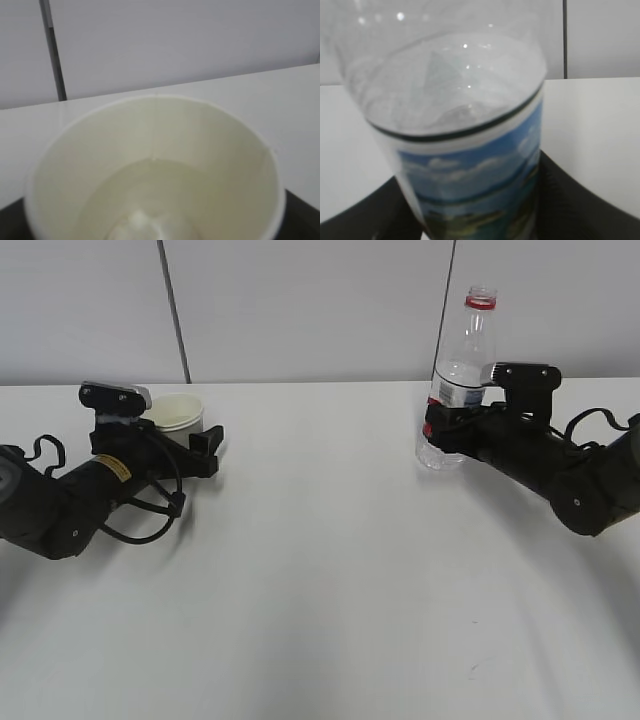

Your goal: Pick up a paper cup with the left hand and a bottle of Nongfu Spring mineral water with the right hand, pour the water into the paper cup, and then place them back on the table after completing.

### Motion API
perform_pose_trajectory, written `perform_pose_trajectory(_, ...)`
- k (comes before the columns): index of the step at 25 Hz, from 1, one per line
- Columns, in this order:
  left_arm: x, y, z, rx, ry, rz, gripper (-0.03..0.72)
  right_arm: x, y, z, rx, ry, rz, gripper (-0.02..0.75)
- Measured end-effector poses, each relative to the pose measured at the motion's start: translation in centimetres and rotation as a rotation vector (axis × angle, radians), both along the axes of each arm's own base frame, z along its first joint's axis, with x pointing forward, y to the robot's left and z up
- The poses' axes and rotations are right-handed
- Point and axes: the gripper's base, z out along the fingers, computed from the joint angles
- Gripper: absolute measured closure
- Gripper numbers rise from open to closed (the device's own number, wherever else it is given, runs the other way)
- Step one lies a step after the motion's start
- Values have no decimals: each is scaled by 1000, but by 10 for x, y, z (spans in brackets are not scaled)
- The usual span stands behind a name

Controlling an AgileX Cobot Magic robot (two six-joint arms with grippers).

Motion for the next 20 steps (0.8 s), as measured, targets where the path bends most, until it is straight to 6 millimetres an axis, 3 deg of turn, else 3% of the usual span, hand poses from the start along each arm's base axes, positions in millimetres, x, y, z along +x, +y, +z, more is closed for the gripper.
perform_pose_trajectory(10, 0, 1, -1, 10, 23, 5, 100, 0, 0, 0, 0, 0, 0, 316)
perform_pose_trajectory(20, -15, 4, 16, 9, 26, 10, 101, 0, 0, 0, 0, 0, 0, 316)
